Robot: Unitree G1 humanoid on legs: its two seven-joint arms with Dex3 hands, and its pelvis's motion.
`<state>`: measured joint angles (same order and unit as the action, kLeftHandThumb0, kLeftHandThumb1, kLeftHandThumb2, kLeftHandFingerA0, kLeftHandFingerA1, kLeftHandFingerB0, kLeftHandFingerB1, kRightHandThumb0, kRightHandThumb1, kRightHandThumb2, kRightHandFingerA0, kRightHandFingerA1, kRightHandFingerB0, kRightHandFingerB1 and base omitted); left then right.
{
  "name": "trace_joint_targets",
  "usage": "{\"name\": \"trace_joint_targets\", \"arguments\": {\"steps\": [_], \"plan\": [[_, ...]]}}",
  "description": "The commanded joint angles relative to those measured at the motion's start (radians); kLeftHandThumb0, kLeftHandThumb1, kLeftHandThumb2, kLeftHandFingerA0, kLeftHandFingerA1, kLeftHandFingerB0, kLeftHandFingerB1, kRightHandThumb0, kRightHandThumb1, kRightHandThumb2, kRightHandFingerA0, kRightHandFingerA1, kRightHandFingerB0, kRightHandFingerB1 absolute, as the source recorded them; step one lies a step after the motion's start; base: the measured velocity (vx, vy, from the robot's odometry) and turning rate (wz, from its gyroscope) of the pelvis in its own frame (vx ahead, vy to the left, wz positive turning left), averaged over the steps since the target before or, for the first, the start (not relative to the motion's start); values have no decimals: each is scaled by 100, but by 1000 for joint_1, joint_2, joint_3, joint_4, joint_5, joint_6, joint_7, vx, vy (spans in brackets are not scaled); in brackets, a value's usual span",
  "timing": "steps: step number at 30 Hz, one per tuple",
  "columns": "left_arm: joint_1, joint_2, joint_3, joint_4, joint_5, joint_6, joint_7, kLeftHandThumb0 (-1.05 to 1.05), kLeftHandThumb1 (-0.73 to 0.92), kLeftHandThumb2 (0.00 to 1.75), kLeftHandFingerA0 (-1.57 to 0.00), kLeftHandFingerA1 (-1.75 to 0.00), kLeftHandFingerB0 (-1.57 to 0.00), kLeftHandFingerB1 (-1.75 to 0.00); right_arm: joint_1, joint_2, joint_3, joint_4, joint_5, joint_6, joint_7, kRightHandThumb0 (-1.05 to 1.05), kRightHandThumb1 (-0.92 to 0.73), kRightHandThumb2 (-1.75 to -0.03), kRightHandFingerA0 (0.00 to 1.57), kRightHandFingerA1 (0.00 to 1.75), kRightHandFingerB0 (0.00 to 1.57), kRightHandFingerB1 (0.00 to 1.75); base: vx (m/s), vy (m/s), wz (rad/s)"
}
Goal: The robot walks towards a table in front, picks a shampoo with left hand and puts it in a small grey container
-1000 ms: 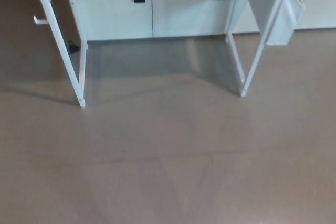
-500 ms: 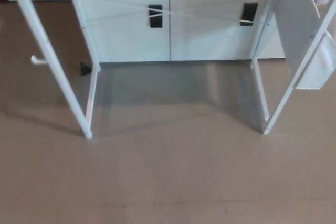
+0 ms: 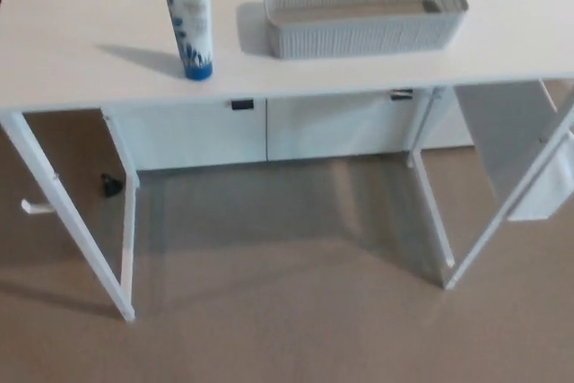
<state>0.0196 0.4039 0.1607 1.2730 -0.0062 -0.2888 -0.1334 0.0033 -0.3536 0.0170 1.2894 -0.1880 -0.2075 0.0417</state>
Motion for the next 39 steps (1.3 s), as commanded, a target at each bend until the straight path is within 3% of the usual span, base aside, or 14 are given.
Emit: {"name": "trace_joint_targets", "arguments": {"steps": [1, 3, 9, 10, 11, 15, 16, 22, 23, 25, 26, 30, 31, 39], "plan": [[-3, 14, -7, 3, 17, -5, 4, -26, 60, 58, -69, -45, -52, -40, -8, -6, 1, 17, -2, 12, 16, -26, -70, -60, 69, 50, 51, 41, 174, -64, 18], [-7, 16, -7, 3, 17, -3, -1, -35, 51, 72, -64, -55, -49, -50, -9, -6, 5, 23, -6, 15, 18, -25, -70, -60, 68, 49, 51, 41, 160, -135, 11], [-4, 16, -7, 4, 15, -1, -20, -35, 51, 73, -68, -57, -49, -50, 8, -11, -7, 8, 13, 4, 40, -27, -72, -60, 62, 49, 49, 41, 200, -128, -8], [-23, 15, -10, 8, 20, 7, -12, -25, 61, 58, -72, -47, -54, -41, -4, -13, -7, -2, 13, 7, 40, -27, -72, -61, 63, 49, 49, 41, 130, -85, -5], [-24, 14, -10, 7, 18, 6, -11, -34, 51, 72, -67, -56, -50, -50, -4, -13, -6, -3, 10, 5, 34, -27, -72, -61, 66, 49, 50, 41, 123, -74, -13], [-9, 8, -15, 13, 21, 8, -18, -34, 52, 72, -66, -56, -47, -49, 17, -17, -8, 7, 8, 3, 25, -25, -70, -60, 67, 51, 50, 41, 121, -57, -13], [1, 4, -21, 13, 28, 7, -6, -35, 51, 72, -66, -56, -48, -49, 28, -20, -5, 14, 2, 4, 23, -34, -60, -79, 63, 59, 44, 50, 163, 108, -8], [-17, 1, -18, 14, 18, 14, -9, -33, 51, 71, -65, -55, -48, -49, 12, -22, 5, 22, -8, 3, 5, -36, -58, -79, 67, 61, 46, 51, 156, 222, -6], [-24, -1, -17, 10, 17, 16, -6, -33, 51, 71, -67, -56, -49, -49, 10, -23, -3, 15, 2, -1, 13, -28, -71, -61, 72, 51, 51, 41, 127, 142, 3], [-28, -2, -19, 8, 16, 22, -16, -32, 52, 71, -63, -54, -47, -48, 19, -28, -11, 2, 12, -7, 25, -28, -70, -60, 70, 51, 50, 41, 97, 95, 5], [-30, -2, -21, 9, 18, 26, -19, -22, 63, 58, -65, -45, -51, -40, 20, -30, -10, 1, 10, -6, 24, -27, -69, -60, 69, 51, 50, 41, 96, 44, 7], [-26, 2, -24, 5, 21, 22, -25, -24, 64, 59, -65, -45, -51, -40, 20, -29, -15, 3, 11, -4, 33, -26, -70, -60, 65, 51, 50, 41, 116, -6, 6], [-28, 1, -19, 5, 16, 27, -25, -34, 55, 74, -61, -54, -48, -49, 17, -26, -15, 8, 10, -2, 29, -27, -71, -61, 70, 50, 49, 40, 123, -68, 3], [-18, 3, -25, -11, 27, 30, -24, -35, 54, 74, -63, -56, -48, -50, 36, -19, -16, 6, 3, -4, 13, -27, -70, -60, 71, 51, 49, 40, 84, -126, -5]]}}
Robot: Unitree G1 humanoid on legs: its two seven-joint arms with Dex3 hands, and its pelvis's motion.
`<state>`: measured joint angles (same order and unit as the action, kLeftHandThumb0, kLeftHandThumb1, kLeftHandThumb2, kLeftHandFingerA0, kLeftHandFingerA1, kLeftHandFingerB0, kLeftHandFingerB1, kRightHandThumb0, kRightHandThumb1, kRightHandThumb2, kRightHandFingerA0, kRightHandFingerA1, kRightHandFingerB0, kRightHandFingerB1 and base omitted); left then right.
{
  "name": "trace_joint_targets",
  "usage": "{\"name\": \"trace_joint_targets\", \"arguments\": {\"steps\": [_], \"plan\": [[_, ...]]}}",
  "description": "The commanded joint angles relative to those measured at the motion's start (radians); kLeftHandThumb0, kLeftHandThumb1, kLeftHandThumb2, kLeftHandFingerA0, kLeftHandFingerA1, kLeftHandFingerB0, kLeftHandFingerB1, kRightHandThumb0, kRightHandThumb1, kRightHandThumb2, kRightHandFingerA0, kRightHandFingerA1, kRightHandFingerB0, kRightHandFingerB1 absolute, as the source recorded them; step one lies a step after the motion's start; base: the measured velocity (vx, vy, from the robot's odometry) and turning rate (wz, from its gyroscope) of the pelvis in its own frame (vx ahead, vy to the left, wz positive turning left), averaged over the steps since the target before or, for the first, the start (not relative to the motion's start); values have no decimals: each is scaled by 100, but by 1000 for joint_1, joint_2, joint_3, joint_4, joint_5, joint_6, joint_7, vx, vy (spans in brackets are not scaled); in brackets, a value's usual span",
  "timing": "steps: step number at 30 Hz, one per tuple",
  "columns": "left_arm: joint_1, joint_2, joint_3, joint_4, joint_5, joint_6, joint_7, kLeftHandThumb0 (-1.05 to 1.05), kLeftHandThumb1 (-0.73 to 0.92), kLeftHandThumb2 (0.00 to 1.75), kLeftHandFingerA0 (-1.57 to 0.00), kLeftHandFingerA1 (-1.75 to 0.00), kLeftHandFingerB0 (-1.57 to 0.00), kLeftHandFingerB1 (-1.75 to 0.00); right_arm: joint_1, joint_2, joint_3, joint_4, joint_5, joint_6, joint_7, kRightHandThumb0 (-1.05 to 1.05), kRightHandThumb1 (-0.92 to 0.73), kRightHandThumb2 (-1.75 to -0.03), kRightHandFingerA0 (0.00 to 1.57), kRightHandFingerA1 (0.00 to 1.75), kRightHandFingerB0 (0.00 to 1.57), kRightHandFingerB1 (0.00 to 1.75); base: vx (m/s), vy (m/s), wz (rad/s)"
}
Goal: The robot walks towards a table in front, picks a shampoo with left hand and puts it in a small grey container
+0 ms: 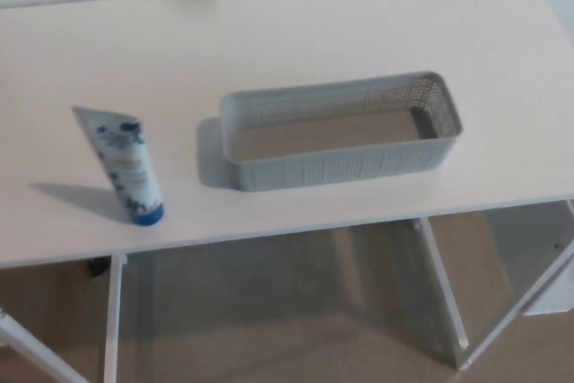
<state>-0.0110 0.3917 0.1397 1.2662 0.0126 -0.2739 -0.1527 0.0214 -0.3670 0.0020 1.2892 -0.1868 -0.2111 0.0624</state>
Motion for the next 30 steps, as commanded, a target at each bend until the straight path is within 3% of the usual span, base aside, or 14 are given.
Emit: {"name": "trace_joint_targets", "arguments": {"steps": [1, 2, 3, 4, 9, 10, 30], "plan": [[13, 15, -3, -5, 9, 15, -5, -35, 54, 74, -63, -56, -48, -50, 18, -6, -1, 6, 2, 0, -7, -27, -70, -60, 71, 51, 49, 40, 80, -47, -6], [13, 15, -3, -6, 9, 15, -5, -35, 54, 74, -63, -56, -48, -50, 18, -6, -1, 5, 2, 0, -7, -27, -70, -60, 71, 51, 49, 40, 88, -17, -8], [13, 22, -7, -17, 12, 16, -15, -25, 62, 58, -66, -46, -54, -41, 15, -1, 13, 15, -15, -2, -21, -29, -70, -60, 70, 51, 51, 40, 83, -11, -13], [9, 24, -20, -17, 27, 8, -5, -27, 62, 58, -69, -47, -56, -42, 12, -1, 14, 21, -17, 2, -23, -37, -58, -79, 67, 60, 46, 51, 78, -3, -11], [6, 22, -17, -18, 20, 24, -3, -27, 61, 58, -69, -47, -56, -42, 8, -1, 21, 30, -17, 2, -26, -38, -58, -79, 69, 60, 46, 50, 59, 81, 6], [0, 19, -22, -16, 25, 25, 2, -27, 62, 58, -70, -47, -58, -42, 5, -4, 16, 27, -11, 3, -22, -29, -70, -60, 70, 49, 51, 40, 20, 196, -24], [-7, 30, -113, -26, 96, -9, 33, -29, 62, 58, -68, -45, -53, -40, -3, -14, -6, 6, 3, -11, 12, -27, -70, -60, 68, 50, 52, 41, 24, 29, 2]]}}
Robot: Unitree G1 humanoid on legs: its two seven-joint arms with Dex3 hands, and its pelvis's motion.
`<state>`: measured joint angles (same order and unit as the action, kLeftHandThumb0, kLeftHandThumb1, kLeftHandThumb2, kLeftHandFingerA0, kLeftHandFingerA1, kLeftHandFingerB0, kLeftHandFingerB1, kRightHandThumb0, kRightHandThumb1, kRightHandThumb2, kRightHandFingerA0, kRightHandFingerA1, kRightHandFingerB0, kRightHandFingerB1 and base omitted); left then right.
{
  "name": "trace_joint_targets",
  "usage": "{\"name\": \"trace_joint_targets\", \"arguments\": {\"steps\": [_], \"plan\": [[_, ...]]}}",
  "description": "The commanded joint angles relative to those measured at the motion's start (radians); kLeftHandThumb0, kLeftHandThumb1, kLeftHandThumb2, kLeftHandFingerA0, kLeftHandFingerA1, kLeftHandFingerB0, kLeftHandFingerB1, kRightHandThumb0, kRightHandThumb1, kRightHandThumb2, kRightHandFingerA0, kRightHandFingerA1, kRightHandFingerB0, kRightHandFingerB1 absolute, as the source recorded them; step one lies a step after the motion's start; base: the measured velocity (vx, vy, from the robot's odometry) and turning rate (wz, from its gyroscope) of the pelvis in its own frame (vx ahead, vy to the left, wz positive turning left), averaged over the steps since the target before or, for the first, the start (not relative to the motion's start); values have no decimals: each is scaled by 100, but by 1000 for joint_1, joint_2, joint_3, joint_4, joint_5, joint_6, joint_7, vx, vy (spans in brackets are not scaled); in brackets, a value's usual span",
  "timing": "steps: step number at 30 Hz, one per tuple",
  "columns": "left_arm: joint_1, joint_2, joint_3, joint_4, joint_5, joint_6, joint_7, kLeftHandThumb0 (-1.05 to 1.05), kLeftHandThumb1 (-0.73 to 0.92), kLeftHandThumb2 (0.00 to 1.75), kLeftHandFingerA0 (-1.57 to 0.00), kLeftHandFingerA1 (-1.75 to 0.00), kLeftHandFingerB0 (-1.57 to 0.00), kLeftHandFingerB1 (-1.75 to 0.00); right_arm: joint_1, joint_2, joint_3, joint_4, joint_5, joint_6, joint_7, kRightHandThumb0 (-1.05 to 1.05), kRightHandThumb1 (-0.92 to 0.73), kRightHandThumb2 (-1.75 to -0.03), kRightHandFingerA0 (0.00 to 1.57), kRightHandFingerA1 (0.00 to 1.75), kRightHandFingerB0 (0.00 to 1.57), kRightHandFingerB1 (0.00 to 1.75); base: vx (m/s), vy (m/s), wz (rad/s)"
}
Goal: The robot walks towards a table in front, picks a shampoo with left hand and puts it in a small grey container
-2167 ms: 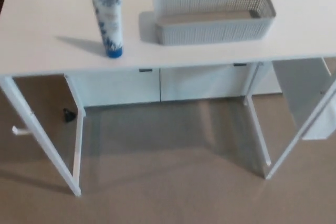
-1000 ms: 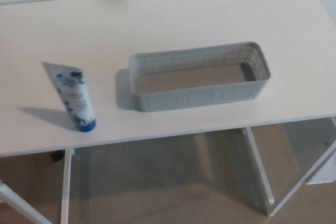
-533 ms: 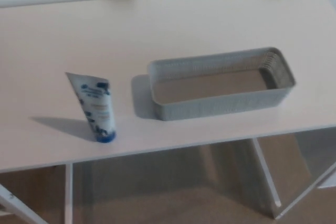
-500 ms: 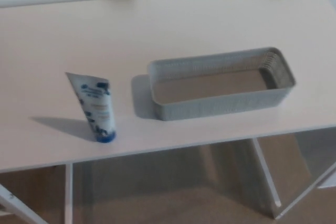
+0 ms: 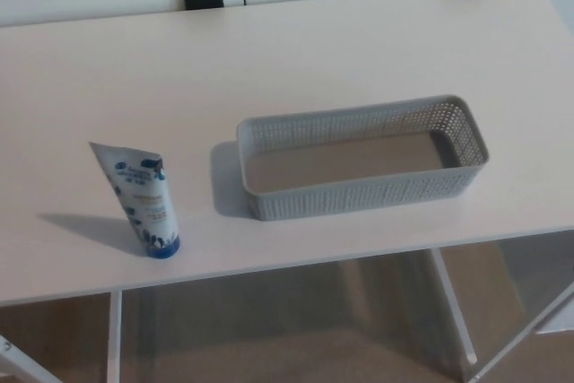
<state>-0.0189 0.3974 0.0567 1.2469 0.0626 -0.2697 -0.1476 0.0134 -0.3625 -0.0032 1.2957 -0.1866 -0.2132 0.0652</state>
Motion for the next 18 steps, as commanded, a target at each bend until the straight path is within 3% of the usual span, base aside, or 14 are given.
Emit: {"name": "trace_joint_targets", "arguments": {"steps": [1, 8, 9, 11, 12, 14, 18], "plan": [[0, 24, -34, -6, 48, -12, 32, -29, 62, 58, -68, -45, -53, -40, 5, -18, -2, 0, 4, -7, 9, -27, -70, -60, 68, 50, 52, 41, 0, 0, 0], [3, 44, -58, -40, 57, 2, 3, -33, 64, 59, -67, -45, -51, -39, -1, -20, -11, -12, 11, -5, 14, -28, -69, -60, 68, 50, 52, 42, 0, 0, 0], [63, 59, -49, -116, 36, -22, -43, -41, 53, 78, -55, -55, -42, -49, 4, -20, -17, -9, 16, -3, 14, -26, -70, -60, 67, 50, 52, 41, 0, 0, 0], [124, 68, -36, -205, 12, -25, -81, -43, 51, 80, -51, -56, -38, -49, 5, -21, -18, -5, 13, -1, 10, -26, -70, -60, 67, 50, 52, 42, 0, 0, 0], [204, 73, -8, -333, -33, -21, -123, -36, 60, 58, -53, -45, -43, -37, 0, -20, -20, 1, 14, 3, 12, -25, -68, -60, 67, 50, 53, 42, 0, 0, 0], [354, 80, 36, -565, -114, -25, -186, -37, 56, 57, -46, -43, -35, -34, -8, -27, -20, 7, 12, 8, 12, -26, -70, -60, 68, 49, 52, 41, 0, 0, 0], [607, 101, 126, -891, -279, -53, -318, -44, 55, 57, -45, -42, -35, -32, -12, -25, -16, 9, 7, 10, 9, -27, -70, -60, 70, 50, 53, 41, 0, 0, 0]]}}
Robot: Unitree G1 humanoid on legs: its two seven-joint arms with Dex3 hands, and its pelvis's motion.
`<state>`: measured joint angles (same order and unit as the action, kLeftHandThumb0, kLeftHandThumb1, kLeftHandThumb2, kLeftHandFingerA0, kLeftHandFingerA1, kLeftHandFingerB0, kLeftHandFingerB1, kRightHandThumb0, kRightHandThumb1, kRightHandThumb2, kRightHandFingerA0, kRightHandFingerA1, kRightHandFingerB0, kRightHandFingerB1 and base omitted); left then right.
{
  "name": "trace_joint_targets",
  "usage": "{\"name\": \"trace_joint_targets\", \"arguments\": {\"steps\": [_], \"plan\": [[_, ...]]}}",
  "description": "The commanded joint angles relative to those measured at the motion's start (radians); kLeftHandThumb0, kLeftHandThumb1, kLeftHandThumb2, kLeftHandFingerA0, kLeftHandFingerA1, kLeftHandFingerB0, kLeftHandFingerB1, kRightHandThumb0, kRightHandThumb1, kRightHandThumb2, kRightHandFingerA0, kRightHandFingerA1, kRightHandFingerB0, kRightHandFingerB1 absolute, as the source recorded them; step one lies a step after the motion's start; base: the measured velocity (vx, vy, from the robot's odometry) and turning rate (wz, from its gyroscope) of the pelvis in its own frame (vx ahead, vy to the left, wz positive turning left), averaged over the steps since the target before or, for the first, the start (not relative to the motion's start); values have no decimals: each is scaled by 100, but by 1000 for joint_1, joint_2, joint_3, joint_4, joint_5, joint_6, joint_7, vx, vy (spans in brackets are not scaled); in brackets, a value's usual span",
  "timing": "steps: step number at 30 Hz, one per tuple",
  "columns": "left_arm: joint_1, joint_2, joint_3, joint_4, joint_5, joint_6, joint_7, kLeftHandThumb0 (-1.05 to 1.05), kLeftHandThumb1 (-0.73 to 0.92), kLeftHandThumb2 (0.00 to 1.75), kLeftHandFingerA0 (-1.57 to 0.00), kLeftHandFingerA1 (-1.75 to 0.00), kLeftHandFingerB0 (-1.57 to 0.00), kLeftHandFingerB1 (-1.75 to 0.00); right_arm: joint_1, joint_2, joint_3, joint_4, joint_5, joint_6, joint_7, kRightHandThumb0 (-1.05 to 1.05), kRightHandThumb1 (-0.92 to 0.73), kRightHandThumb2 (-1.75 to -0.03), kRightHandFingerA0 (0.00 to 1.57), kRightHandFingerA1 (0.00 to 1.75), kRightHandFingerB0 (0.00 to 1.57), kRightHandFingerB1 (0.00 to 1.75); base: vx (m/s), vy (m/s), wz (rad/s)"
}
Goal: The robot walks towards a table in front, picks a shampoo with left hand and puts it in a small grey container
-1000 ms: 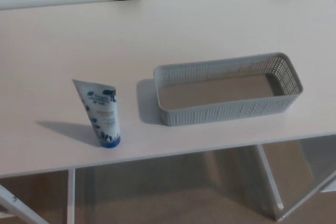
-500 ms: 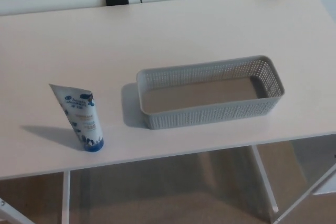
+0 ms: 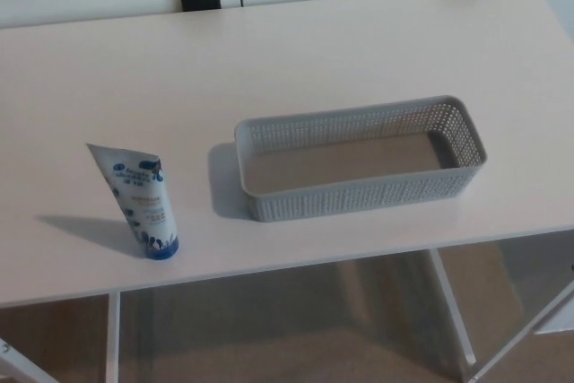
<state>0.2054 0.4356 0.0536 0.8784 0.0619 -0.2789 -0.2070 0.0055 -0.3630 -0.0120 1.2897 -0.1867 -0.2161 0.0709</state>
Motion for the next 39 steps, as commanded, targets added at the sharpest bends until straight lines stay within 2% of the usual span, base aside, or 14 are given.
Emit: {"name": "trace_joint_targets", "arguments": {"steps": [1, 3, 8, 11, 12, 14, 17, 20, 22, 23, 28, 29, 31, 39], "plan": [[471, 58, 184, -595, -374, -70, -322, -48, 43, 70, -39, -49, -32, -42, -10, -22, -9, 12, 11, 17, 10, -25, -69, -60, 68, 51, 53, 42, 0, 0, 0], [573, 58, 250, -698, -475, -85, -402, -47, 43, 69, -37, -48, -31, -42, -13, -17, -11, 10, 14, 23, 12, -26, -69, -60, 69, 51, 53, 42, 0, 0, 0], [674, 62, 326, -859, -550, -35, -449, -46, 41, 67, -37, -47, -30, -41, -12, -17, -16, 11, 20, 28, 17, -26, -69, -60, 68, 51, 53, 42, 0, 0, 0], [658, 97, 513, -951, -875, 32, -755, -42, 43, 64, -29, -43, -22, -36, 5, -23, -6, 2, 11, 23, 21, -27, -71, -60, 67, 50, 51, 42, 0, 0, 0], [650, 100, 536, -967, -911, 53, -788, -42, 43, 64, -29, -43, -22, -36, 5, -23, -4, 2, 9, 22, 22, -27, -71, -60, 67, 50, 51, 42, 0, 0, 0], [651, 96, 543, -973, -913, 63, -793, -42, 43, 64, -29, -43, -22, -36, 5, -23, -3, 2, 9, 22, 22, -27, -71, -60, 67, 50, 51, 42, 0, 0, 0], [626, 144, 658, -1158, -1087, 173, -781, -51, 39, 66, -29, -42, -15, -36, 10, -21, 0, 1, 7, 28, 21, -29, -72, -61, 64, 49, 50, 41, 0, 0, 0], [626, 138, 668, -1163, -1090, 188, -788, -51, 39, 66, -29, -42, -15, -36, 13, -22, 0, 1, 7, 27, 20, -29, -72, -61, 64, 49, 50, 41, 0, 0, 0], [520, 153, 670, -1154, -1096, 200, -717, -31, 45, 55, -20, -38, -10, -24, 13, -24, -11, 7, 17, 30, 28, -29, -74, -61, 64, 49, 50, 41, 0, 0, 0], [488, 156, 670, -1164, -1082, 197, -667, -20, 41, 89, -2, -50, 0, -50, 9, -24, -11, 13, 16, 35, 24, -28, -73, -61, 65, 49, 50, 41, 0, 0, 0], [455, 160, 680, -1176, -1070, 211, -632, -20, 41, 89, -2, -50, 0, -50, 6, -24, -11, 17, 14, 38, 20, -28, -73, -61, 65, 49, 50, 41, 0, 0, 0], [381, 177, 647, -1160, -996, 187, -577, -23, 40, 62, -9, -41, -9, -16, 3, -25, -14, 23, 16, 43, 17, -29, -73, -61, 66, 49, 52, 42, 0, 0, 0], [272, 211, 590, -1128, -843, 193, -472, -17, 38, 63, -8, -42, -5, -14, 7, -26, -15, 25, 17, 45, 21, -29, -74, -61, 66, 48, 51, 41, 0, 0, 0], [126, 239, 523, -1028, -710, 258, -436, -6, 38, 64, -7, -42, -4, -14, 27, -34, -9, 2, 12, 30, 28, -29, -73, -61, 66, 49, 52, 42, 0, 0, 0]]}}
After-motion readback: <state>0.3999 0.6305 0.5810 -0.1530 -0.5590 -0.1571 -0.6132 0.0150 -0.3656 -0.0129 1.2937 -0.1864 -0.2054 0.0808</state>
